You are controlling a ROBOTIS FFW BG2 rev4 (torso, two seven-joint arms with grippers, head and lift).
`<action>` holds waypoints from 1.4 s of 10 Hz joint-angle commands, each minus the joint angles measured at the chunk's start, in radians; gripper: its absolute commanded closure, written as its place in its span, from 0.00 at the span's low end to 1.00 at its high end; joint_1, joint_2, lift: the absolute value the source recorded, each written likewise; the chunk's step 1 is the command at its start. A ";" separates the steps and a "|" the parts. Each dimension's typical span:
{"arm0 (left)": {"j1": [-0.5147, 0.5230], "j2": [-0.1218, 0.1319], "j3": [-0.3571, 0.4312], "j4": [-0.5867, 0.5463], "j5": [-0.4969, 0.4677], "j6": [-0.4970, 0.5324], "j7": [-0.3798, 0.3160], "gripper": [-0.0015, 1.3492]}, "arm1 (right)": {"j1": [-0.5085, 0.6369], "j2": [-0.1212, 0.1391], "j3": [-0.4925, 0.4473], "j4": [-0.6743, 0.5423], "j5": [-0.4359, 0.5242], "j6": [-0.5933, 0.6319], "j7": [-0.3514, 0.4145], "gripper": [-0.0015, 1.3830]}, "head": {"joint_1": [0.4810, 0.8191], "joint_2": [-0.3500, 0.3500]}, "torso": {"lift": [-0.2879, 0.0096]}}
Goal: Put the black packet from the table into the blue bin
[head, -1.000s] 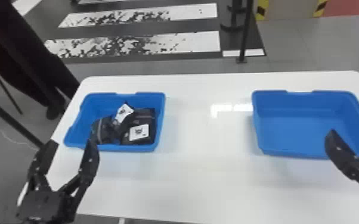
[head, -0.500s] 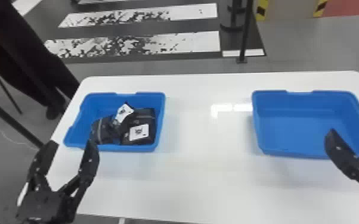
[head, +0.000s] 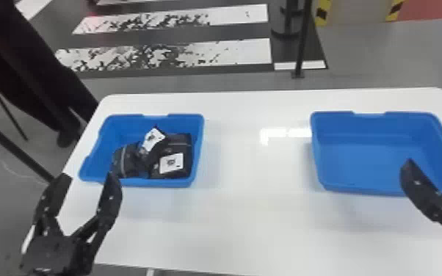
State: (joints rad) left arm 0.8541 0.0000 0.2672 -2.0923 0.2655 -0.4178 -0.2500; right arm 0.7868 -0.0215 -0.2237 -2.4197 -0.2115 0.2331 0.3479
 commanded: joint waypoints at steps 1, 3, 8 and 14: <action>0.000 -0.003 0.002 0.000 0.002 -0.002 0.000 0.23 | 0.001 0.000 -0.002 -0.002 0.000 0.000 0.000 0.13 | 0.63 0.70 | 0.60; 0.002 -0.003 0.002 0.000 0.002 -0.002 0.000 0.23 | 0.001 0.000 -0.002 -0.002 0.000 0.000 0.000 0.13 | 0.63 0.70 | 0.60; 0.002 -0.003 0.002 0.000 0.004 -0.002 0.000 0.23 | 0.003 0.000 -0.002 -0.002 -0.002 0.000 0.000 0.13 | 0.63 0.70 | 0.60; 0.002 -0.003 0.002 0.000 0.008 -0.002 0.000 0.23 | 0.003 0.000 -0.002 -0.004 -0.004 -0.002 0.000 0.13 | 0.63 0.70 | 0.60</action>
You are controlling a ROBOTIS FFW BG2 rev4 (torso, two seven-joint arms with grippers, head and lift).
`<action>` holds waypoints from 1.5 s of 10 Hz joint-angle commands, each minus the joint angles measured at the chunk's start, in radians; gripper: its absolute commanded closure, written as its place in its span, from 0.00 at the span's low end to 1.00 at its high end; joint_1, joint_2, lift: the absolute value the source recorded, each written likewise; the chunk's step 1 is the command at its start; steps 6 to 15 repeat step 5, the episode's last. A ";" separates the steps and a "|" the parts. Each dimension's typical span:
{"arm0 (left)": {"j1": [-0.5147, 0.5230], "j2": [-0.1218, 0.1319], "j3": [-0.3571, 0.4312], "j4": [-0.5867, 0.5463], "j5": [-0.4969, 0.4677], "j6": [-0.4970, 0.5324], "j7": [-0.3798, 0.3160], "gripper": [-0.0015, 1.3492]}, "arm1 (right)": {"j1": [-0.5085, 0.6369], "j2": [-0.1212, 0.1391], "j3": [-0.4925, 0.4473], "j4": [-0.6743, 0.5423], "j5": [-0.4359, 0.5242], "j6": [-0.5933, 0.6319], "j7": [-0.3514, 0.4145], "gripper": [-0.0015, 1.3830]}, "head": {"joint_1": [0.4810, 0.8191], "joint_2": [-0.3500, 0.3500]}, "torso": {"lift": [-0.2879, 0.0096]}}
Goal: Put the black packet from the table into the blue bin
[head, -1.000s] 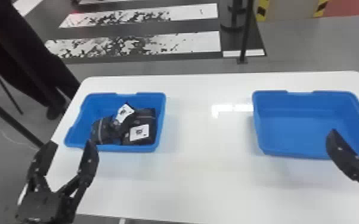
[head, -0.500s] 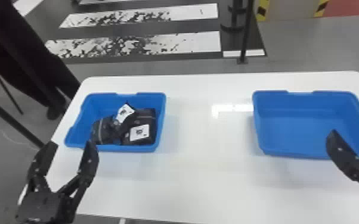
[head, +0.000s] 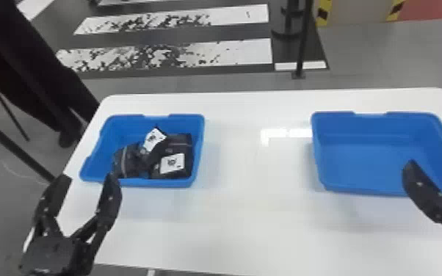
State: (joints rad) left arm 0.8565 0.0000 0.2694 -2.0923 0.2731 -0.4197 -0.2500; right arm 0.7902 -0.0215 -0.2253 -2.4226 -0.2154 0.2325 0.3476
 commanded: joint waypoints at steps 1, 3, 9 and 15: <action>0.000 -0.003 0.000 0.000 0.002 0.000 0.000 0.23 | 0.000 0.000 0.000 -0.004 0.000 0.001 -0.001 0.13 | 0.63 0.70 | 0.60; 0.000 -0.003 0.002 0.000 0.002 0.000 0.000 0.23 | 0.000 0.000 0.000 -0.006 0.002 0.001 -0.001 0.13 | 0.63 0.71 | 0.60; 0.002 -0.003 0.002 0.000 0.004 0.000 0.000 0.23 | 0.000 0.000 0.000 -0.006 0.002 -0.002 0.001 0.13 | 0.63 0.71 | 0.60; 0.002 -0.003 0.002 0.000 0.004 0.000 0.000 0.23 | 0.000 0.000 0.000 -0.006 0.002 -0.002 0.001 0.13 | 0.63 0.71 | 0.60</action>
